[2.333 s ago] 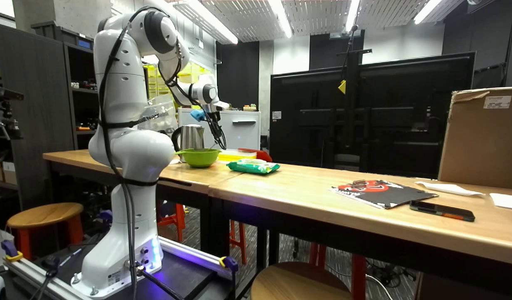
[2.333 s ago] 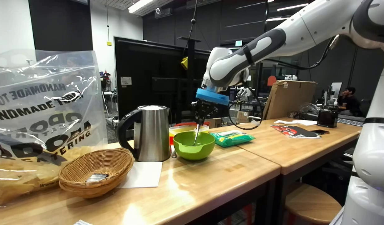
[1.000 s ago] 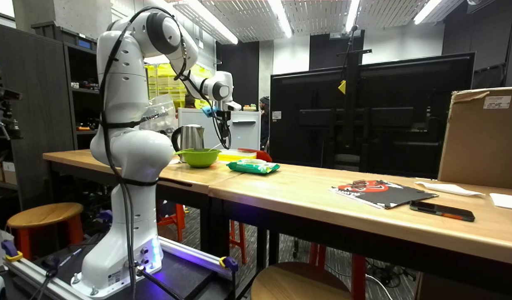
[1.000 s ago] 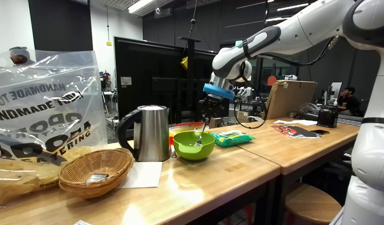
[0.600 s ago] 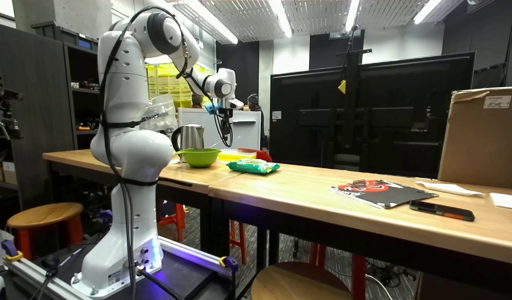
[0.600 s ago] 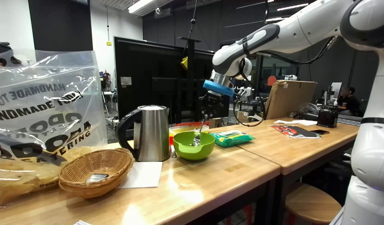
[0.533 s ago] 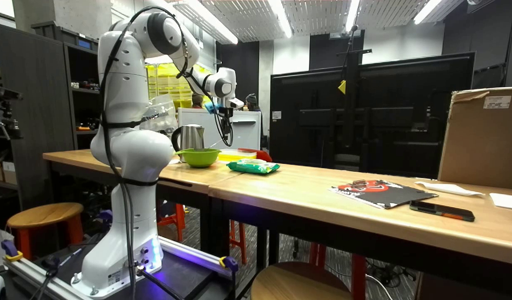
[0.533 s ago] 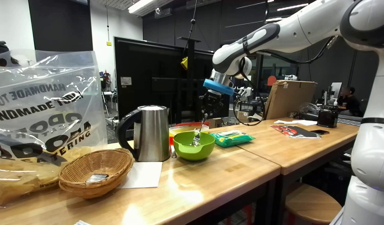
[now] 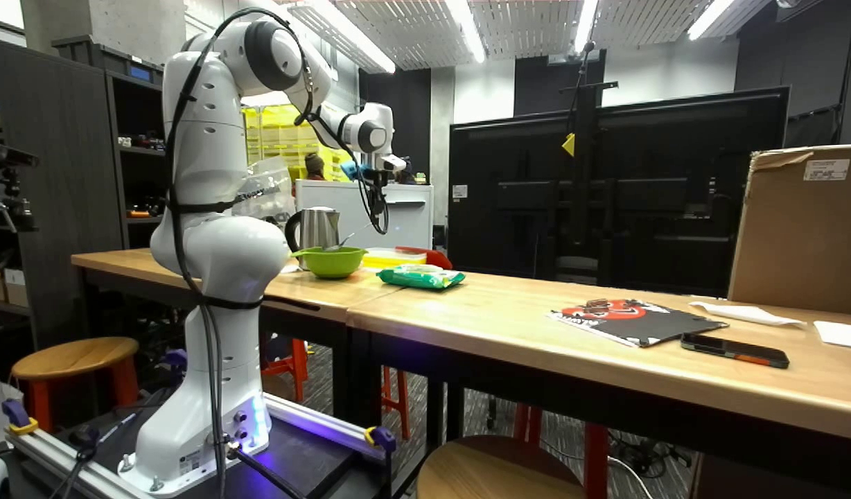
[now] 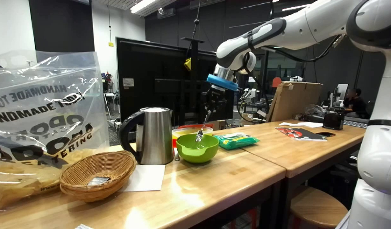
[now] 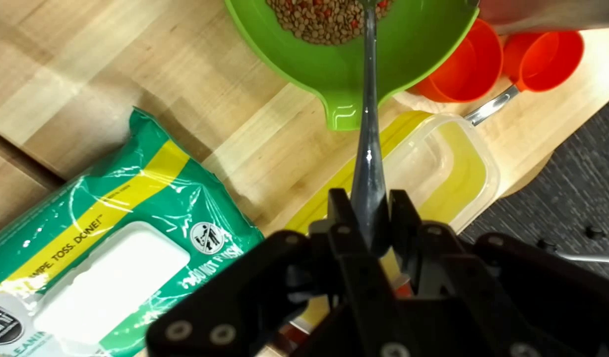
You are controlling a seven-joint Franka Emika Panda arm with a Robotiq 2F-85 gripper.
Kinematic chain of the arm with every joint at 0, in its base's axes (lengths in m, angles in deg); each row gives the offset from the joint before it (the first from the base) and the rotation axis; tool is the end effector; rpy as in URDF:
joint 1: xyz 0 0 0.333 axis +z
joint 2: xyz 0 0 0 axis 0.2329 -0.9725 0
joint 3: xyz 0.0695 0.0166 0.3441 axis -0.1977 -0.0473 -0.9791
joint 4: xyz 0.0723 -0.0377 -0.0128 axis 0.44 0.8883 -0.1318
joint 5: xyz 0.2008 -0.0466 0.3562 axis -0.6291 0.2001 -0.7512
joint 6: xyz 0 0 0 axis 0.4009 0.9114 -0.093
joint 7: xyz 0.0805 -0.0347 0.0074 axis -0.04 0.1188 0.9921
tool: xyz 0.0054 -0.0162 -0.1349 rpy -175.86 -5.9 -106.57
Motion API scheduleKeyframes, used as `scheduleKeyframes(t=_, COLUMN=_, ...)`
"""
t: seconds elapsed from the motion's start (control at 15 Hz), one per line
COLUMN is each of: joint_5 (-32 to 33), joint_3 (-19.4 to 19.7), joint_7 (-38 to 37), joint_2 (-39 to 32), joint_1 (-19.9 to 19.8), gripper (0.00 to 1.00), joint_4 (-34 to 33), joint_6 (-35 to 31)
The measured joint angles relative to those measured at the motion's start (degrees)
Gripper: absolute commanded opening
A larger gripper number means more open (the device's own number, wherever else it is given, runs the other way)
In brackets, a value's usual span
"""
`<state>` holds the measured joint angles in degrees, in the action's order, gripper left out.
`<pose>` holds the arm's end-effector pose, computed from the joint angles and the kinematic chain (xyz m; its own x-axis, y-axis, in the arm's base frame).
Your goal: Put the silver fork inside the green bowl
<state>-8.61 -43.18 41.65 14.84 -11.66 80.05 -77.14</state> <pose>0.5881 0.0612 0.5286 0.7383 -0.6727 0.0495 -0.6309 -0.7146 -0.3023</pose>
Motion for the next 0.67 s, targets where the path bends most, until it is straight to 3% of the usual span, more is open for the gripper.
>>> scheduleKeyframes(t=0.67, joint_5=3.1, joint_3=-0.9, joint_7=-0.9, joint_2=0.8, joint_1=0.8, gripper=0.05, joint_4=-2.9, joint_6=2.5)
